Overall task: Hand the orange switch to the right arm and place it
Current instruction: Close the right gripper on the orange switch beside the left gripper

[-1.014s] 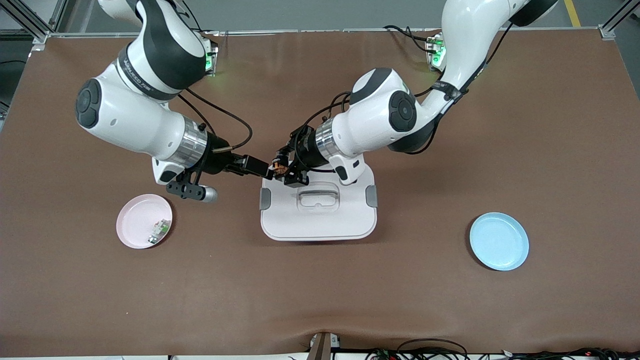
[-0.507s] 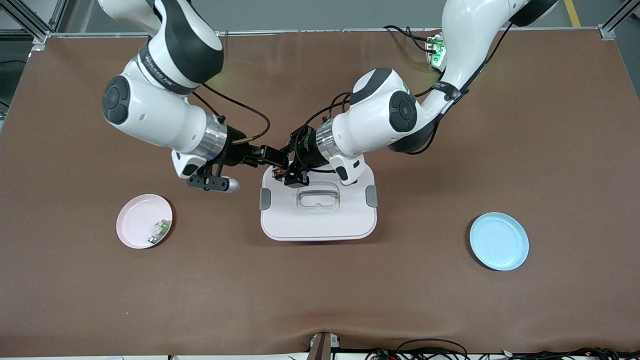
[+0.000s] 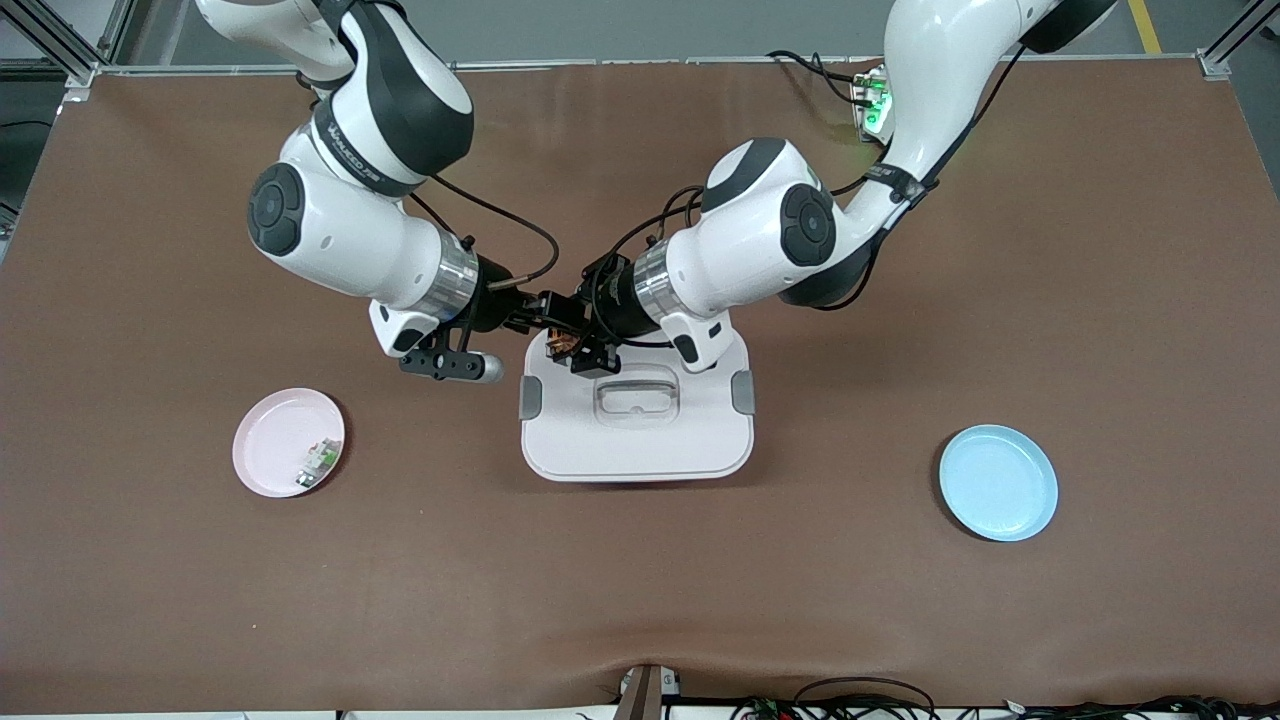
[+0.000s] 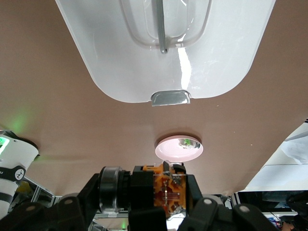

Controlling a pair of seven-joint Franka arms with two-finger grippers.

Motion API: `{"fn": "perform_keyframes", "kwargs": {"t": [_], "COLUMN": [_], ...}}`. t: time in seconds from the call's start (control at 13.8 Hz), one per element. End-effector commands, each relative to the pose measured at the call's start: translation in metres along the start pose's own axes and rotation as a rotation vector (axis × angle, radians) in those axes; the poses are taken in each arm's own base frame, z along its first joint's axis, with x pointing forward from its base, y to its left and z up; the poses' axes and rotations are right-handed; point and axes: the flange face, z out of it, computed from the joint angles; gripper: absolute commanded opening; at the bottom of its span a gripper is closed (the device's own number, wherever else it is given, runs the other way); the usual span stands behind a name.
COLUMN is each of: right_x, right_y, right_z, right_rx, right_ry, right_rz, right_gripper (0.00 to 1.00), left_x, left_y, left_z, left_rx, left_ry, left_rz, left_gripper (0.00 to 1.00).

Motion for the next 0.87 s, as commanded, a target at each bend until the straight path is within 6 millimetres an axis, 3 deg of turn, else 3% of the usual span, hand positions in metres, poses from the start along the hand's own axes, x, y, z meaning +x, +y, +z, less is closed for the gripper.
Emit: {"fn": "perform_keyframes", "kwargs": {"t": [0.0,0.14,0.22,0.36,0.72,0.8], "right_x": [-0.0041,-0.0051,-0.0051,-0.0056,-0.0030,-0.0025], "right_y": [-0.0043,-0.0064,-0.0064,-0.0071,-0.0103,-0.0115], "right_z": [0.0012,0.0005,0.0005,0.0008,-0.0009,-0.0017], "right_rx": [0.018,0.023,0.024,0.025,0.041,0.047], "right_ry": [0.012,0.018,0.017,0.017,0.047,0.057], "right_rz": [-0.010,-0.013,-0.011,-0.012,-0.017,-0.018], "right_gripper": [1.00,0.97,0.73,0.45,0.01,0.00], "left_x": [-0.0041,-0.0041,-0.0041,-0.0041,-0.0041,-0.0041], "left_y": [0.0031,0.0031,0.0031,0.0031,0.0036,0.0036], "left_z": [-0.0021,-0.0021,-0.0021,-0.0021,-0.0035,-0.0035], "left_rx": [-0.011,-0.011,-0.011,-0.011,-0.013,-0.013], "left_ry": [-0.006,-0.006,-0.006,-0.006,-0.006,-0.006], "left_rz": [-0.004,-0.004,-0.004,-0.004,-0.004,-0.004], "left_gripper": [0.00,0.00,0.00,0.00,0.00,0.00]}}
